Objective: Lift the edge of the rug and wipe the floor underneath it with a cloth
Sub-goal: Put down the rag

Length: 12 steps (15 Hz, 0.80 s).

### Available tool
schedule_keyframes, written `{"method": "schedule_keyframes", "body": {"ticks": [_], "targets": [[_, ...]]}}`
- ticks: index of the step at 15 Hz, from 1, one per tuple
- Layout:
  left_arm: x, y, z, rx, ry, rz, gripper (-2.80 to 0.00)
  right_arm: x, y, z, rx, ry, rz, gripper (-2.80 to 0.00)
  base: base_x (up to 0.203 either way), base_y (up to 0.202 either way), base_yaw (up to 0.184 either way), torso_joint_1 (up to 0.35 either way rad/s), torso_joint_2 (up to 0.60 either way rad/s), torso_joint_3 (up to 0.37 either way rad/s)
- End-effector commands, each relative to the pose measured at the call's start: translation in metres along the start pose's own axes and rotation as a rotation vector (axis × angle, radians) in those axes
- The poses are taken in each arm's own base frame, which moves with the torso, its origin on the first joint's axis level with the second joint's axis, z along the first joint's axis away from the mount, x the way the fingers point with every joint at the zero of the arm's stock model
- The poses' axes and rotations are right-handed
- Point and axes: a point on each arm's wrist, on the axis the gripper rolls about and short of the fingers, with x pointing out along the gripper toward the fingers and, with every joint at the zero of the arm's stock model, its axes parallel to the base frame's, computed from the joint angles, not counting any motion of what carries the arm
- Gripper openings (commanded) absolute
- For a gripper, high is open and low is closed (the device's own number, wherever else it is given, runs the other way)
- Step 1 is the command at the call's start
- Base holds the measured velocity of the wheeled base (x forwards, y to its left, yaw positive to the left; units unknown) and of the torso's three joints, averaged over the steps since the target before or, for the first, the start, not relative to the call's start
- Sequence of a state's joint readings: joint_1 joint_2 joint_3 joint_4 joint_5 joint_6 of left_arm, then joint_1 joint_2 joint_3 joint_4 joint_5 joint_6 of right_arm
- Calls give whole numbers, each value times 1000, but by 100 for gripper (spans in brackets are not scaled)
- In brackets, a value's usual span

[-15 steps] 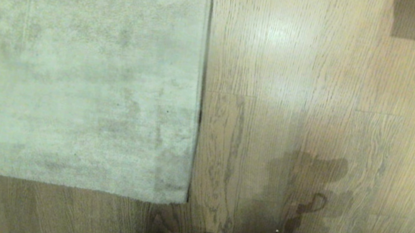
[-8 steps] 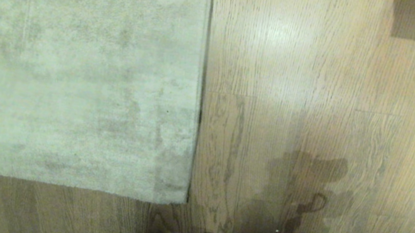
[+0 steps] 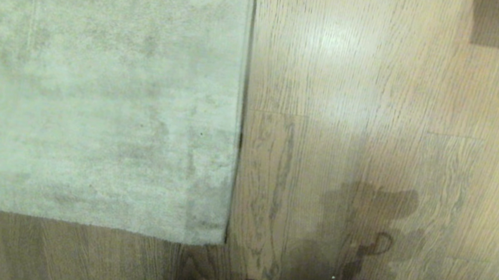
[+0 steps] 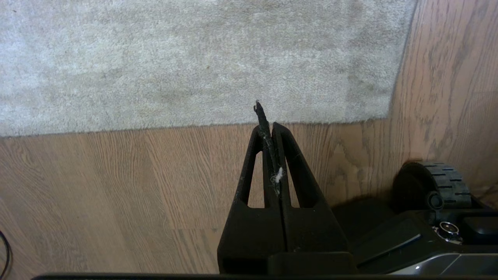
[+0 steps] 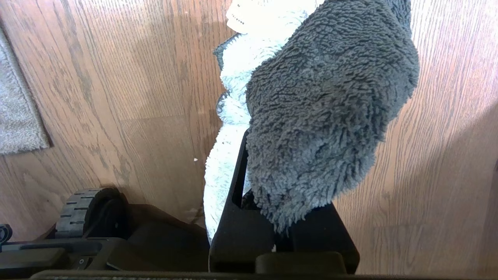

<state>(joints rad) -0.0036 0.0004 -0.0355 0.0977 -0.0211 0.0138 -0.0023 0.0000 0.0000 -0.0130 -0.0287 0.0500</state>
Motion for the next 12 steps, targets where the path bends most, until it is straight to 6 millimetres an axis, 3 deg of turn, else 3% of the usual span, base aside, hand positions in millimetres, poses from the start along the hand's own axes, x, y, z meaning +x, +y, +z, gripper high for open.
{"method": "schedule_keyframes", "body": {"ticks": [1, 12], "targets": [[0, 0, 0, 2, 0, 0, -280, 0, 0, 0, 1, 1, 0, -280, 0, 0, 0, 0, 0, 0], [0, 0, 0, -2, 0, 0, -280, 0, 0, 0, 1, 1, -1, -280, 0, 0, 0, 0, 0, 0]]}}
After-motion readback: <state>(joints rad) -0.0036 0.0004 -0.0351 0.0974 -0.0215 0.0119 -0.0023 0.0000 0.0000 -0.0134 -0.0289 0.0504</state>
